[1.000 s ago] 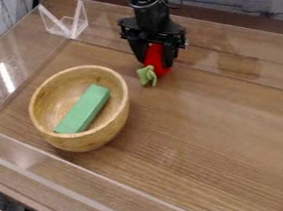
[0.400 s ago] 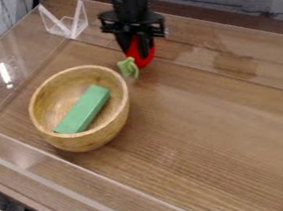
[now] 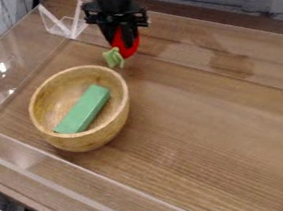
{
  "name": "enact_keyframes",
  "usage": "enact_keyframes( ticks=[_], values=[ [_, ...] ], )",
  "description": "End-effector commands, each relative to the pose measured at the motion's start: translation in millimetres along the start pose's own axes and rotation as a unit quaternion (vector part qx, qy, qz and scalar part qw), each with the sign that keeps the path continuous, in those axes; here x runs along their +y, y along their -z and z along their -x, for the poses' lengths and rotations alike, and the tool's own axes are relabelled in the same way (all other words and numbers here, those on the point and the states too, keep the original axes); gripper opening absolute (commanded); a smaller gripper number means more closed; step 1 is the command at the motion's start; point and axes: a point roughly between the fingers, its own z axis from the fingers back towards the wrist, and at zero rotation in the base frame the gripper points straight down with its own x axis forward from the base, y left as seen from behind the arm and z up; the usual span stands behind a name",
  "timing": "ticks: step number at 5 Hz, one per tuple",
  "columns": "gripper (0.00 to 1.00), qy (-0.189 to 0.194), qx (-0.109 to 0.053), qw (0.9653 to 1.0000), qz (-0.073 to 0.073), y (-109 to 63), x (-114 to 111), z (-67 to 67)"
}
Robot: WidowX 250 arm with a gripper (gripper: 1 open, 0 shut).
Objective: Move the red fruit to the left side of the table
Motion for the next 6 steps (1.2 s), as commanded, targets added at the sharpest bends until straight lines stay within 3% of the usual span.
enact_keyframes(
  ticks=[1, 6],
  values=[
    [0.00, 0.005, -0.029, 0.9995, -0.008, -14.0, 7.9, -15.5],
    [0.00, 0.009, -0.015, 0.9998, 0.003, 4.1, 26.1, -12.6]
  ],
)
